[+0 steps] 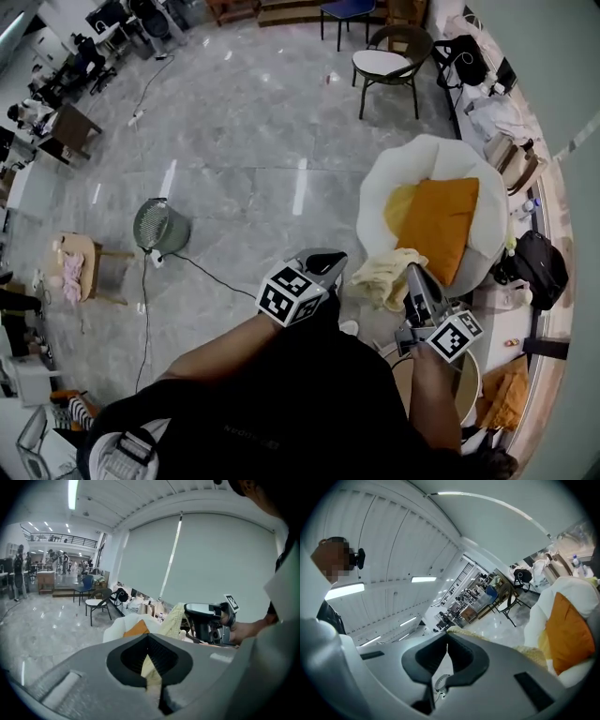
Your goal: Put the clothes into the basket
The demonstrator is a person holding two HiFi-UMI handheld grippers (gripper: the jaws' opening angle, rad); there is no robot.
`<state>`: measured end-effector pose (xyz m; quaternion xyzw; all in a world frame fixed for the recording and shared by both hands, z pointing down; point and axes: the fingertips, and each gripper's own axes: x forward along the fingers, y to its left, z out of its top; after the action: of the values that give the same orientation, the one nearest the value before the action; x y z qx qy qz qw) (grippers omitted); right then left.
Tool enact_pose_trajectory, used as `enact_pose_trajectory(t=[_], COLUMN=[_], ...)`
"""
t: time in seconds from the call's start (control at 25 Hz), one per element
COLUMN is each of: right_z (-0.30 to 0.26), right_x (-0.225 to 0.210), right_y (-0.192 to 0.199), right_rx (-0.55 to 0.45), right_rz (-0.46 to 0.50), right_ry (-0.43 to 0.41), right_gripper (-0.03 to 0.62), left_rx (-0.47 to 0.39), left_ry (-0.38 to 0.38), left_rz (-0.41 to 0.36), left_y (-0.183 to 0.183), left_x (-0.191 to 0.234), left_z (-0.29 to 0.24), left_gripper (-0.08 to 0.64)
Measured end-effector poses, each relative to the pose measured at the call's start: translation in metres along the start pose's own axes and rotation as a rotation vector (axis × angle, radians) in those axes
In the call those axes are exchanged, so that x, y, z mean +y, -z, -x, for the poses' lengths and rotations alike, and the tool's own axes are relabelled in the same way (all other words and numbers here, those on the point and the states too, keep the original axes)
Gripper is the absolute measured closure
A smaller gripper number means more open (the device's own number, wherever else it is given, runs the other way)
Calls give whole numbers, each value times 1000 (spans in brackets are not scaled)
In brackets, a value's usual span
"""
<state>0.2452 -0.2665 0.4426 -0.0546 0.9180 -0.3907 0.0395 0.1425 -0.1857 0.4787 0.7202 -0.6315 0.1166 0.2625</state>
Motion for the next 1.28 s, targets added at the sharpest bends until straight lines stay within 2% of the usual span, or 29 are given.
enact_pose_trajectory(t=[0.2,0.4,0.52,0.8,1.04,1.28], right_z=[-15,-35,-55,-122,-193,-269], right_x=[37,47,55,97,133,185], right_y=[17,31,42,85,135,181], right_rx=[40,82,111,187,222,278], right_rz=[13,20,33,65,33,34], right_ry=[-83,-123,-151,-207,-211,-265], right_gripper=[571,571,571,571,571,571], left_rx=[0,-41,-59,-99,-121,-165], left_ry=[-45,-69,-110,-226,-293,-350], left_rz=[41,0,19,81,114,156], left_y=[12,3,9,35,53,70], left_x=[8,13,32,109,188,256], left_z=[32,55,76,151,219,279], left_gripper=[560,560,560,560,560,560])
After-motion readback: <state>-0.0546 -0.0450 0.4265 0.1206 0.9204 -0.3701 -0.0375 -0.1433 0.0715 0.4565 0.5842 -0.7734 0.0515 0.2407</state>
